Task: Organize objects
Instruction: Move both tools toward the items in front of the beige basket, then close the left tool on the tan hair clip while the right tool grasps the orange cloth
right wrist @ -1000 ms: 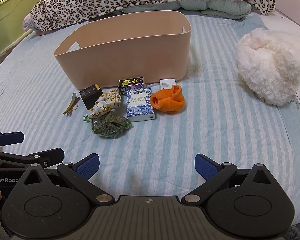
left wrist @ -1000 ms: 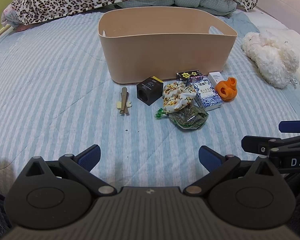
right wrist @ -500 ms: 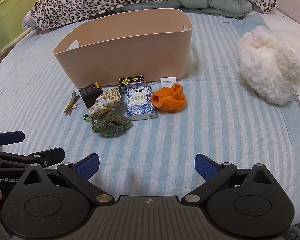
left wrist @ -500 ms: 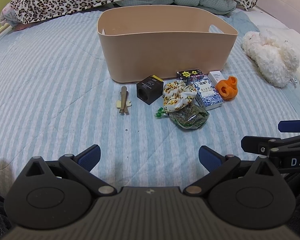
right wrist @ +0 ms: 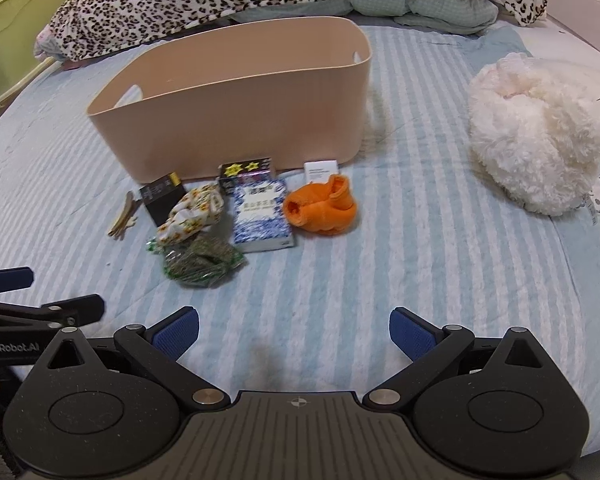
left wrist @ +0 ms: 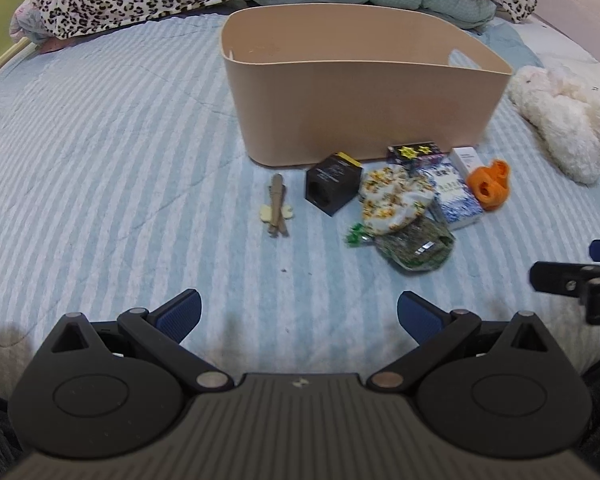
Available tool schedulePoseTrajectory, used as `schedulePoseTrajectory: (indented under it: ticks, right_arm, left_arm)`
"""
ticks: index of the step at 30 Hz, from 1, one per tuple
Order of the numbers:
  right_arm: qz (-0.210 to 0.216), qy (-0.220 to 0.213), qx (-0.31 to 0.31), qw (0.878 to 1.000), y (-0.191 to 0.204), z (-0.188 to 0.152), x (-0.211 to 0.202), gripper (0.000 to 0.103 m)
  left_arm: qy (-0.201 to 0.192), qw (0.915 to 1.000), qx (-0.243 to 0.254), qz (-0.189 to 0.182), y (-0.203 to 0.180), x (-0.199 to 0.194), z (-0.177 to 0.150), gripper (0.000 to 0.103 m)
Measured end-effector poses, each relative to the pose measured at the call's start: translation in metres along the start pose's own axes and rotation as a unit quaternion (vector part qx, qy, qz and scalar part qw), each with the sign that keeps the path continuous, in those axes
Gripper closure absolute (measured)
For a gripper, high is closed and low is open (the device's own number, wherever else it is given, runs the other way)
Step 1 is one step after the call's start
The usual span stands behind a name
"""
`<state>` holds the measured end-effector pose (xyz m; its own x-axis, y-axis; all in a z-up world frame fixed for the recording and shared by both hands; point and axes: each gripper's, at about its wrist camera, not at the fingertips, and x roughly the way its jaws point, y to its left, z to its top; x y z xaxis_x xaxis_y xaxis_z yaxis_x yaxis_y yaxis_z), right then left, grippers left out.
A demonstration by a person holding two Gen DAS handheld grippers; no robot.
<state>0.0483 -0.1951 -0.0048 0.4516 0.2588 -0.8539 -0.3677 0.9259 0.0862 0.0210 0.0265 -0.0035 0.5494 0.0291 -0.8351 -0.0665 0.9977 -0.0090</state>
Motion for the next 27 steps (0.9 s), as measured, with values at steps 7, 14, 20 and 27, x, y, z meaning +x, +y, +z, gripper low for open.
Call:
schedulePoseTrajectory:
  ticks: [7, 14, 20, 27]
  right_arm:
    - [-0.005, -0.007, 0.025, 1.000, -0.015, 0.020, 0.019, 0.000]
    - [-0.013, -0.009, 0.048, 0.999, -0.029, 0.048, 0.048, 0.002]
    - [-0.014, 0.003, 0.066, 0.998, -0.036, 0.058, 0.073, 0.009]
    - [-0.008, 0.004, 0.076, 0.997, -0.034, 0.063, 0.094, 0.026]
  left_arm:
    - [0.003, 0.9999, -0.006, 0.013, 0.013, 0.026, 0.017, 0.000]
    - [0.003, 0.9990, -0.013, 0.042, 0.025, 0.067, 0.041, 0.000]
    - [0.021, 0.9989, -0.018, 0.039, 0.036, 0.099, 0.054, 0.000]
    - [0.013, 0.9994, -0.022, 0.024, 0.045, 0.105, 0.057, 0.015]
